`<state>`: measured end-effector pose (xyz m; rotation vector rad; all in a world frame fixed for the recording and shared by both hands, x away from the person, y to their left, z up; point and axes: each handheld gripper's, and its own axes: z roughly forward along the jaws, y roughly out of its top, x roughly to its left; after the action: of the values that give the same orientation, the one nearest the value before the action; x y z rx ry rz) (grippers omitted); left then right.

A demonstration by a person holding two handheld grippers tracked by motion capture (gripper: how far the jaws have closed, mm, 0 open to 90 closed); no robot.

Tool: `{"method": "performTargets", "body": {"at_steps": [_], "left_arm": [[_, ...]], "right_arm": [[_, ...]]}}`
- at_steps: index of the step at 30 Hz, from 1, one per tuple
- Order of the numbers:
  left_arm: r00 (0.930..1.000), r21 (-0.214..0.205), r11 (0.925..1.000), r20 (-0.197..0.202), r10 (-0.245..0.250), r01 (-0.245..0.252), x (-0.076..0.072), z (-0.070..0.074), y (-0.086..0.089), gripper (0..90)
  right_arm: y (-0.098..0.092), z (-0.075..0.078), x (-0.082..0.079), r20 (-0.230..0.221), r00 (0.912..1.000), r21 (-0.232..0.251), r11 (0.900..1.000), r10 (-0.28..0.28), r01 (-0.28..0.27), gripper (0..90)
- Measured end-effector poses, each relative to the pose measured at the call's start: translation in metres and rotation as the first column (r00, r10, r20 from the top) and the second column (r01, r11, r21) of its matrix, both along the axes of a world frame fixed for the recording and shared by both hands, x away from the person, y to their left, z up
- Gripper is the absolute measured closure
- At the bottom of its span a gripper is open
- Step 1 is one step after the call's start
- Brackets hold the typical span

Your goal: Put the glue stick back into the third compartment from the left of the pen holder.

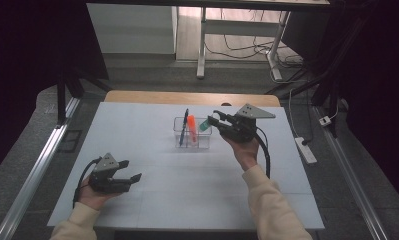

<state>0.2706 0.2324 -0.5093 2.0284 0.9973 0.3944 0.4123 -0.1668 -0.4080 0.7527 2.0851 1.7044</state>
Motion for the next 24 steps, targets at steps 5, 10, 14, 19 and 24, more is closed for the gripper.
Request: {"method": "performTargets", "body": {"at_steps": [5, 10, 14, 19, 24], "left_arm": [[1.0000, -0.001, 1.0000, -0.002, 0.002, -0.002, 0.001, 0.000, 0.001, 28.7], [1.0000, 0.000, 1.0000, 0.002, 0.005, -0.005, 0.001, 0.000, 0.000, 28.7], [0.9999, -0.005, 0.9999, 0.006, 0.011, -0.011, 0.001, 0.001, 0.001, 28.7], [0.9999, -0.011, 0.9999, 0.005, 0.011, -0.011, 0.000, 0.001, 0.001, 28.6], [0.9999, -0.012, 0.9999, 0.002, 0.011, -0.011, 0.001, 0.001, 0.001, 28.6]], "right_arm": [[0.002, -0.012, 0.014, -0.024, 0.9988, -0.033, 0.9986, -0.041, 0.041, 64.4], [0.004, -0.020, 0.022, -0.033, 0.9978, -0.072, 0.9959, -0.057, 0.054, 64.4], [0.006, -0.025, 0.025, -0.046, 0.9971, -0.087, 0.9946, -0.061, 0.057, 64.1], [0.008, -0.029, 0.027, -0.060, 0.9968, -0.105, 0.9934, -0.053, 0.046, 53.1], [0.001, -0.026, 0.020, -0.058, 0.9972, -0.095, 0.9946, -0.048, 0.042, 47.9]]}}
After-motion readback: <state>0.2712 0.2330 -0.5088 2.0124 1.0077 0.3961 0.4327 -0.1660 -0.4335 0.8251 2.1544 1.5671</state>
